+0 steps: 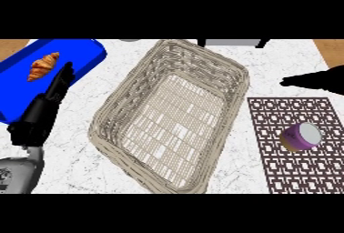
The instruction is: Pick the can from the placemat and place it in the basket
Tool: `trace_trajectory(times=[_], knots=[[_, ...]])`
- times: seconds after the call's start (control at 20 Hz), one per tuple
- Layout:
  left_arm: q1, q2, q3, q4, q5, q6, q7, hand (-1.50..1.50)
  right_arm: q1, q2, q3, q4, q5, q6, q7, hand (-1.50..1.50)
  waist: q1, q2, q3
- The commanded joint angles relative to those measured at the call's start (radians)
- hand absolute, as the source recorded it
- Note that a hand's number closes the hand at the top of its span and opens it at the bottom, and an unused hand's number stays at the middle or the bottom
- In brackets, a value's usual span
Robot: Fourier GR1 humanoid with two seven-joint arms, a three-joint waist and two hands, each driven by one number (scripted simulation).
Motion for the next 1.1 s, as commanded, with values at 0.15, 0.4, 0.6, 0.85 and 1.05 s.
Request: trace_trajectory(times=[0.15, 0.4, 0.6, 0.85, 1.05], knots=[[0.009, 0.006, 0.029, -0.001, -0.011, -0.035, 0.003, 0.00, 0.026, 0.066, 0.094, 0.076, 0.231, -0.016, -0.099, -1.50, -0.001, 0.000, 0.000], [0.070, 0.000, 0.033, -0.114, -0.002, -0.046, 0.049, 0.00, 0.126, 0.010, 0.132, 0.144, 0.386, -0.148, -0.292, -1.50, 0.000, -0.003, 0.001], [-0.015, -0.057, 0.043, 0.068, -0.059, -0.026, -0.050, 0.00, 0.108, 0.114, 0.104, 0.162, 0.439, -0.125, -0.256, -1.50, -0.011, -0.002, -0.001], [-0.063, -0.024, 0.090, 0.042, -0.018, -0.077, 0.017, 0.00, 0.154, 0.090, 0.123, 0.303, 0.560, -0.289, -0.433, -1.50, -0.009, 0.000, 0.000], [0.058, -0.049, 0.087, 0.001, -0.046, -0.081, -0.044, 0.00, 0.141, 0.167, 0.080, 0.272, 0.596, -0.273, -0.424, -1.50, -0.006, -0.002, -0.001]])
